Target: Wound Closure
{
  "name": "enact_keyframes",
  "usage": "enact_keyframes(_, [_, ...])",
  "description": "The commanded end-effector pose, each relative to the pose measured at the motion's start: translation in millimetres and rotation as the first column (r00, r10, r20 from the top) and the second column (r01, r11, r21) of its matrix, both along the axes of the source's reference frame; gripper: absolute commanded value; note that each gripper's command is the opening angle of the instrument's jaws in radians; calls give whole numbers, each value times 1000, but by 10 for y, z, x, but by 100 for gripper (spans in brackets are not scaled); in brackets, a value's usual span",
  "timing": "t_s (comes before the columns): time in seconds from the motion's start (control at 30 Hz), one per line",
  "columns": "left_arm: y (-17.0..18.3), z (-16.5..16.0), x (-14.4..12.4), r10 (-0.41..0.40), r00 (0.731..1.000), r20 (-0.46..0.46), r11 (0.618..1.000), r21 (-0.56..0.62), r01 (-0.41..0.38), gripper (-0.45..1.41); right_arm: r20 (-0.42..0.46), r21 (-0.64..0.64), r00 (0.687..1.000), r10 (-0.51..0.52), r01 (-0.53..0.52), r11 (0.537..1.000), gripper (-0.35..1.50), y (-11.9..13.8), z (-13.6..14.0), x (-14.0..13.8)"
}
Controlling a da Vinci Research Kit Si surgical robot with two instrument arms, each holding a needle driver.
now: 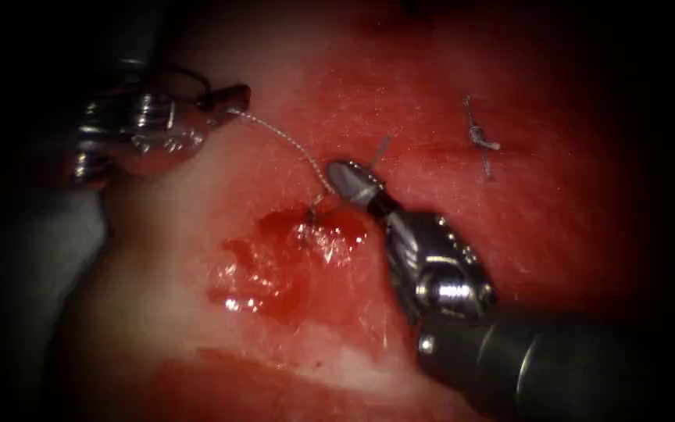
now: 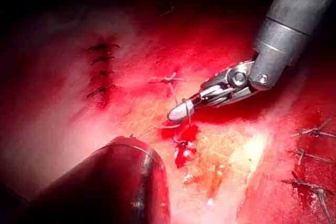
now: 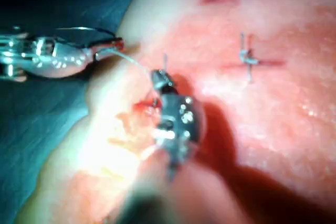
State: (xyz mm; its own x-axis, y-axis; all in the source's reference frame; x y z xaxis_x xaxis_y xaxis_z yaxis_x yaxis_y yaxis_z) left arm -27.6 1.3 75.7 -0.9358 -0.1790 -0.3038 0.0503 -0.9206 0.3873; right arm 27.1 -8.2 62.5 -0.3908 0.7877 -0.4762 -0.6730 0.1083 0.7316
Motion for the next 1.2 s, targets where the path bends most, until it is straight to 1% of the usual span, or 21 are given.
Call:
enact_keyframes(0.03, [12, 12, -4, -8, 1000, -3, 1000, 0, 8, -45, -8, -17, 999, -51, 51, 999, -35, -8, 10, 12])
enact_keyframes(0.1, [25, 19, -2, -20, 1000, -6, 1000, 4, 21, -45, -31, -21, 995, -95, 95, 995, -35, -13, 15, 15])
enact_keyframes(0.13, [37, 24, 0, -27, 1000, -11, 1000, 6, 27, -45, -43, -26, 989, -139, 138, 990, -35, -23, 22, 17])
enact_keyframes(0.23, [72, 37, 7, -39, 999, -15, 999, 11, 40, -45, -25, 3, 979, -201, 201, 980, -35, -41, 36, 22])
enact_keyframes(0.3, [83, 39, 11, -43, 999, -18, 999, 14, 43, -45, -21, 13, 976, -216, 216, 976, -35, -46, 38, 21])
enact_keyframes(0.5, [104, 43, 19, -49, 998, -25, 999, 18, 49, -45, -23, 27, 967, -255, 255, 966, -35, -70, 33, 19])
enact_keyframes(0.53, [108, 45, 21, -50, 998, -26, 999, 18, 51, -45, -23, 24, 964, -266, 266, 964, -35, -77, 29, 21])
enact_keyframes(0.63, [122, 47, 21, -59, 998, -30, 998, 23, 59, -45, -9, 0, 956, -292, 292, 956, -35, -87, 23, 24])
enact_keyframes(0.77, [145, 47, 19, -86, 996, -25, 996, 11, 86, -45, 4, -19, 951, -311, 311, 950, -35, -91, 18, 25])
enact_keyframes(0.87, [154, 48, 17, -97, 995, -24, 995, 6, 97, -45, 9, -28, 948, -319, 319, 947, -35, -94, 18, 25])
enact_keyframes(1.03, [167, 54, 15, -108, 994, -29, 994, 3, 108, -45, 46, -76, 931, -362, 365, 928, -35, -101, 16, 18])
enact_keyframes(1.2, [176, 60, 13, -119, 992, -31, 993, -7, 119, -45, 52, -90, 933, -357, 361, 928, -35, -98, 14, 14])
